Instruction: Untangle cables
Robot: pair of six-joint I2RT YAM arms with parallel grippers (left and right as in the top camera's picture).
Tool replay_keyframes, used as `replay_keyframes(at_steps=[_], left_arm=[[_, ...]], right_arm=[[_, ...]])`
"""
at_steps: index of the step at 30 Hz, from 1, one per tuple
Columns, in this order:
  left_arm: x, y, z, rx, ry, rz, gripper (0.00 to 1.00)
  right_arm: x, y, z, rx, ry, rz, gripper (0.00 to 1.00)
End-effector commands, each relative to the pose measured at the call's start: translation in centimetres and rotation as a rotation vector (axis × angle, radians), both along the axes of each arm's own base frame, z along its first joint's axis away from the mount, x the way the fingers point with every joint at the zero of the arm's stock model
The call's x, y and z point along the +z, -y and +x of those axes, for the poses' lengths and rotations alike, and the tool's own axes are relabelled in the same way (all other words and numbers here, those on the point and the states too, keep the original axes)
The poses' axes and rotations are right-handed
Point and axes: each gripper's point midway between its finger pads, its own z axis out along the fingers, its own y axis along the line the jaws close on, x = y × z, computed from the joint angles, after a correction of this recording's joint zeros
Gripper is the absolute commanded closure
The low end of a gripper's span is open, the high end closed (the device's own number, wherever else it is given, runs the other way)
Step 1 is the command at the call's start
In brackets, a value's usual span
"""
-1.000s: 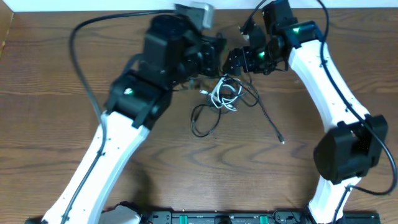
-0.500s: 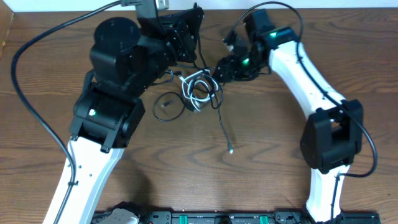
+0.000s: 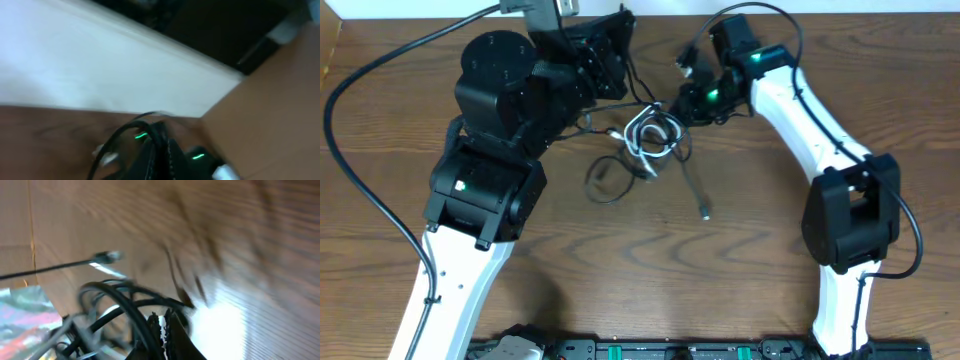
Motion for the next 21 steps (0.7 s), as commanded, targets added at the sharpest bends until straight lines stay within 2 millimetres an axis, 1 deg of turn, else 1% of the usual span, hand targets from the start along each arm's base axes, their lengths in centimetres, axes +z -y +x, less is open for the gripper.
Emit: replay_keyframes(at_steps=[1,4,7,11,16,18,21], left_arm=[[-1.6,-4.3,1.1,0.190,-0.034,0.109,0.92],[-5.2,-8.8,1.5,0.380,-0.161,0.217,0.92],[-7.9,-12.6,1.5,0.517,-0.263,0.302,0.92],[-10.6,-16.4,1.5,0.618,-0.373,0.357,0.92],[-13.5,-20.7,1.7,0.713,-0.495,0.382,0.92],[-14.7,-22.3,1.9,0.746,-0.542,0.389,0.92],[-16.2,-24.0,2.2,0.775,-0.591,0.405,0.92]], right_arm=[[1.6,3.6,1.9,-0.090,0.012,0.001,0.99],[3.0,7.6,3.0,-0.178,0.043,-0.074,0.99],[4.9,11.7,3.6,-0.272,0.082,-0.170,0.99],[6.5,16.5,3.5,-0.373,0.101,-0.292,0.99],[7.7,22.2,3.0,-0.499,0.101,-0.442,0.99],[8.1,24.2,2.6,-0.538,0.095,-0.484,0.99],[8.7,26.5,2.4,-0.587,0.089,-0.520,0.99]])
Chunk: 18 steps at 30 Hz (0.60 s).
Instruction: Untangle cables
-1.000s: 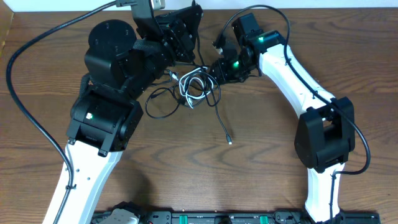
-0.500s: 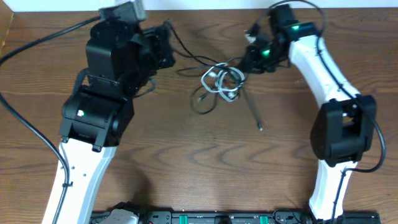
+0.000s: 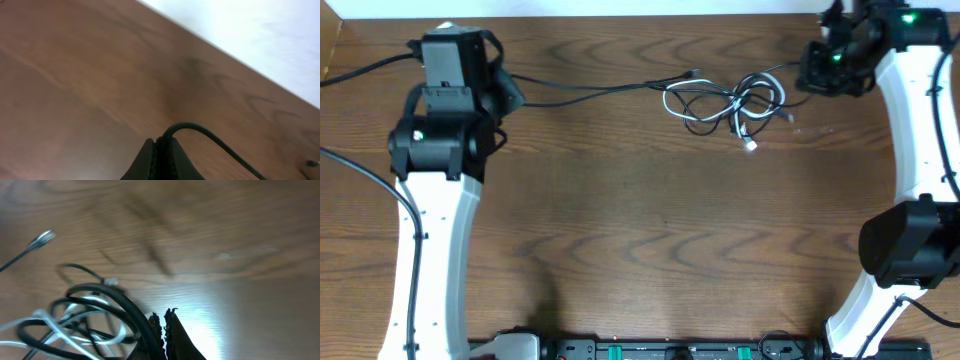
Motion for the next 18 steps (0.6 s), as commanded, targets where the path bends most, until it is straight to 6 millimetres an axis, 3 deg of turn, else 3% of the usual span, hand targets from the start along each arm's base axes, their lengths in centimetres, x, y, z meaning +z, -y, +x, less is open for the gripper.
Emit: replay_keyframes(at_steps=[1,9,18], left_arm=[[-0.9,-3.1,0.1,0.070,-0.043,0.068,0.92],[-3.1,-7.0,-0.2,0.157,-0.129,0.119,0.92],[-2.0,-8.7,0.4,0.170,-0.101,0.198,0.92]], right_arm=[[1.3,4.5,0.2,-0.103,0.029,-0.118,0.99],[2.1,8.8,0.0,-0.195,0.044,-0.097,0.99],[3.2,4.0,-0.1,0.071,0.108,0.109,0.99]])
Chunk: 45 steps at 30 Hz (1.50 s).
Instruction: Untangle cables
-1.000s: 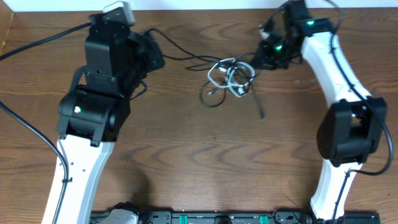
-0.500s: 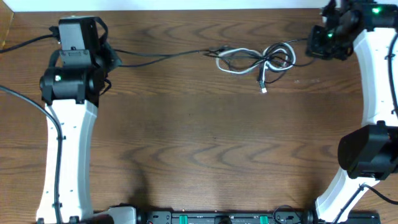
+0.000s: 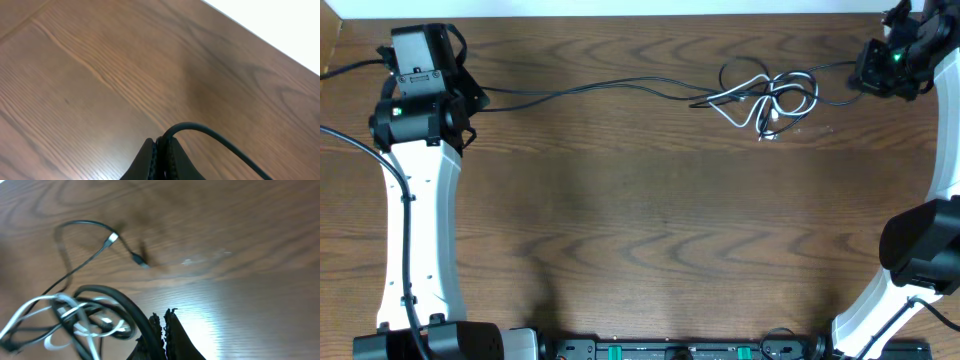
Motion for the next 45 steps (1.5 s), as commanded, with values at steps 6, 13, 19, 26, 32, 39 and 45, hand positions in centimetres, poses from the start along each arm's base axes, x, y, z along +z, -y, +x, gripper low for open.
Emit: replay_keyframes(at_steps=[6,13,19,26,32,39,45], left_arm=[[2.6,-4.7,0.5,0.030,0.036,0.192,0.92],[2.6,-8.1,-0.7,0.083,0.012,0.223,0.92],[2.0,-10.6,-1.6,0.136,-0.001,0.204,0.92],[0.1,-10.3,-0.6,0.079,-0.004,0.120,0.92],[-0.3,-5.1,2.1,-0.148,0.059,-0.028,0.92],[-0.6,2.0,3.1,-0.368,0.074,-0.181,0.92],[-1.8,8.7,1.8,-0.565,-0.001,-0.312,0.84]], right_arm=[[1.3,-1.8,0.0,0.122,0.046,-0.059,0.99],[0.8,2.2,-0.3,-0.037,0.000,-0.137,0.99],[0.8,6.8,-1.1,-0.192,-0.016,-0.111,0.99],[1.7,4.7,-1.2,-0.077,0.033,0.058,0.99],[2.0,-3.3,-2.1,0.233,0.041,0.133,0.99],[0.3,-11.9,-3.6,0.462,-0.028,-0.002,0.99],[-0.2,-15.9,-3.1,0.400,-0.032,-0.119,0.80]])
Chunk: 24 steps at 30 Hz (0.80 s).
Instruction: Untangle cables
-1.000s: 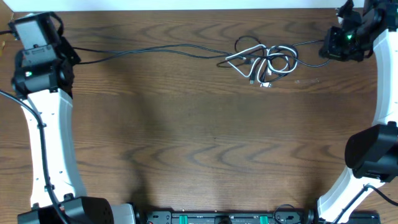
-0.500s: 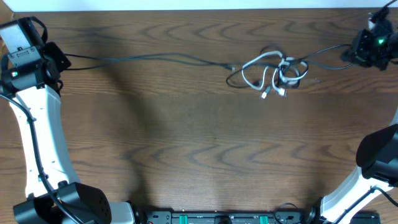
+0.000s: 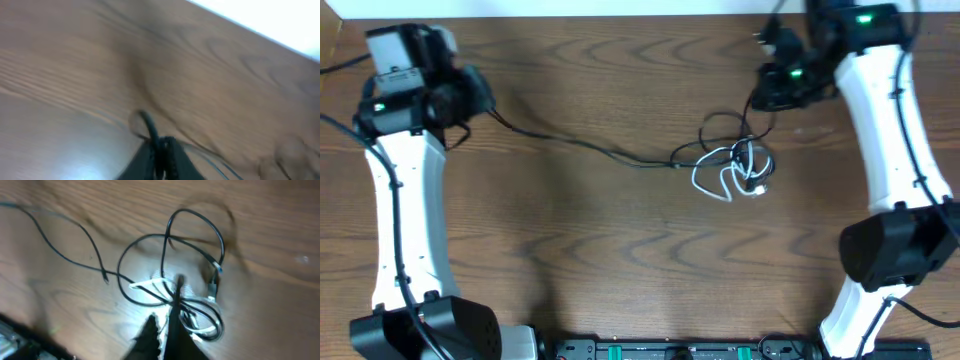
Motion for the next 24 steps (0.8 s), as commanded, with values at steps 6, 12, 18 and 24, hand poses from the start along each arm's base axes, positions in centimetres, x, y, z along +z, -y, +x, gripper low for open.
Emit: replay_keyframes(at_steps=[6,12,18,24], left_arm=[[-0.1,5.9,-0.9,-0.196,-0.026,-0.064,0.68],[-0.5,7.6,-1.6,-0.259,-0.054,-0.067,0.49],[-0.4,11.5,-3.2,-0.422,-0.073,-0.145,0.42],[-0.3,12.0,-3.1,-0.429,-0.065,-0.150,0.42]], right_arm=[[0.5,-0.5,1.9,-0.206,0.074,-0.121,0.01],[0.1,0.0,0.7,-0.228,0.000,-0.097,0.13],[-2.7,-0.8,-2.8,-0.184,-0.148,-0.149,0.25],[-8.5,-2.6,-6.5,-0.179,-0.308,-0.195,0.46]])
